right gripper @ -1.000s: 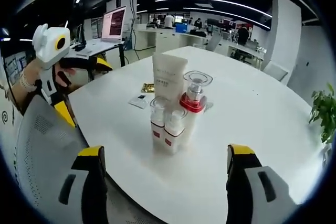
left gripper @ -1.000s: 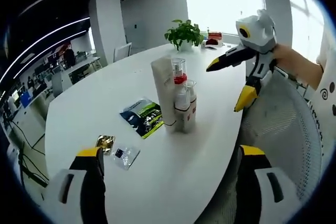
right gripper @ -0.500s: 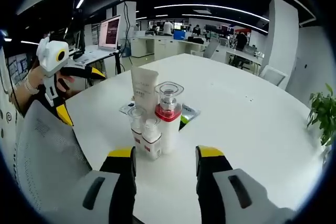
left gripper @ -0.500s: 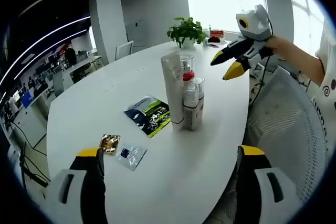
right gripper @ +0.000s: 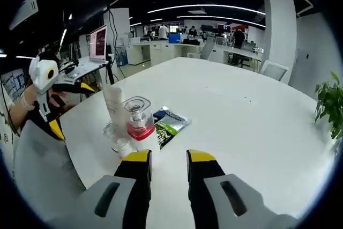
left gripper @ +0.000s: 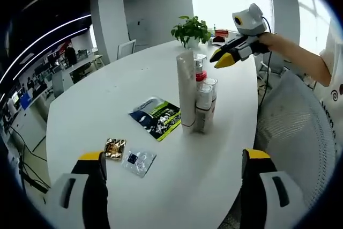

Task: Arrange the skincare products in the storage area until every visible bottle or jar stands upright without overlapping.

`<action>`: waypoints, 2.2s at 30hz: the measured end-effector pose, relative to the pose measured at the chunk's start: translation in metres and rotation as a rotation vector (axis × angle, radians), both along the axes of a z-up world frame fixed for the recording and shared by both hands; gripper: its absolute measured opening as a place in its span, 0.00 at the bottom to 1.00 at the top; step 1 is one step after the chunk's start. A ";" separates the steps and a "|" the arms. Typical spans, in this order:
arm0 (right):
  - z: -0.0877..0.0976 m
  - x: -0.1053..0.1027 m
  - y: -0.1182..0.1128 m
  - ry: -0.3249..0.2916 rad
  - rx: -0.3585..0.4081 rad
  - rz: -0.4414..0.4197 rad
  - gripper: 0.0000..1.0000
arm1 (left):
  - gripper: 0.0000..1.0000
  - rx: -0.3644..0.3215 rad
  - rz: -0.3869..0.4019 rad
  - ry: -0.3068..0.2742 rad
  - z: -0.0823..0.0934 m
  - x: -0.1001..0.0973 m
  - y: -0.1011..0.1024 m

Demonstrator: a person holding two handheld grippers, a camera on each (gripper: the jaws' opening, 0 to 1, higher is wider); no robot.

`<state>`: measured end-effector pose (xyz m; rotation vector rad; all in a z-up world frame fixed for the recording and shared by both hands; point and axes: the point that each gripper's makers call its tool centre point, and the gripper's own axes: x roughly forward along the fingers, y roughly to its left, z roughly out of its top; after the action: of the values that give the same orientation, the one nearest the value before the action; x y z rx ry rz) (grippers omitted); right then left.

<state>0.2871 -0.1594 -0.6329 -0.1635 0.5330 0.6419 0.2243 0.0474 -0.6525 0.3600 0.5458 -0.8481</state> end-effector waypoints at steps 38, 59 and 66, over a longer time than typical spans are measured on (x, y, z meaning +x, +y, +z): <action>-0.082 0.083 0.036 0.199 0.026 0.033 0.15 | 0.68 -0.005 -0.031 0.102 -0.046 0.097 -0.006; -0.110 0.089 0.040 0.294 0.023 0.029 0.14 | 0.34 -0.132 0.012 0.261 -0.079 0.125 -0.036; -0.118 0.091 0.044 0.328 0.055 0.019 0.15 | 0.27 -0.142 0.037 0.283 -0.086 0.129 -0.038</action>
<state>0.3784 -0.1156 -0.7513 -0.0098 0.8292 0.7054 0.3538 0.0094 -0.7389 0.0991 0.7474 -0.9029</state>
